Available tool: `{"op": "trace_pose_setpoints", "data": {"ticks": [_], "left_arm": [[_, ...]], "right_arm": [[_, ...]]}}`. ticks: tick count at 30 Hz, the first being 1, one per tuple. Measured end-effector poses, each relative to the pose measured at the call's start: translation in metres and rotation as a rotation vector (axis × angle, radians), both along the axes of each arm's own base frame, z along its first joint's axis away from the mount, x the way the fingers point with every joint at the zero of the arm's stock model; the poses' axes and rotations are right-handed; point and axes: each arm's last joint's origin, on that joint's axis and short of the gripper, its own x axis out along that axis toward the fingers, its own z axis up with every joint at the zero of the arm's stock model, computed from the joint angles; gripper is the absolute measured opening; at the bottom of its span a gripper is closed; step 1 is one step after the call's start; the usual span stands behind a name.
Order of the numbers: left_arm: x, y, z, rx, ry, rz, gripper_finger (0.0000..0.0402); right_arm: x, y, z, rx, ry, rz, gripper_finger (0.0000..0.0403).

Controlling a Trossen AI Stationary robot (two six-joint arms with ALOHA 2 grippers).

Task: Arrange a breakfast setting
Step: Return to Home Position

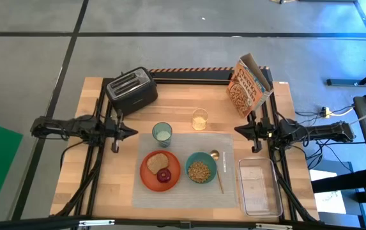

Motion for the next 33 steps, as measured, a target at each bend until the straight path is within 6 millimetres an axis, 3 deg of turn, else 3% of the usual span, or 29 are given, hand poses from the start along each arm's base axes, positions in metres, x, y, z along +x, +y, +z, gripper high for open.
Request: {"op": "trace_pose_setpoints", "data": {"ticks": [7,17,33], "left_arm": [[0.006,-0.002,-0.014,-0.020,-0.059,-0.042,0.0000],[0.007,-0.002,-0.015,0.039,-0.051,-0.035,0.0000],[0.007,-0.004,-0.016,-0.028,-0.040,-0.106,0.0000]], "right_arm": [[0.000,0.001,-0.003,-0.006,0.031,0.019,0.0000],[0.001,0.001,-0.013,-0.054,0.095,0.014,0.0000],[0.001,0.001,-0.016,-0.034,0.122,0.016,0.0001]]}}
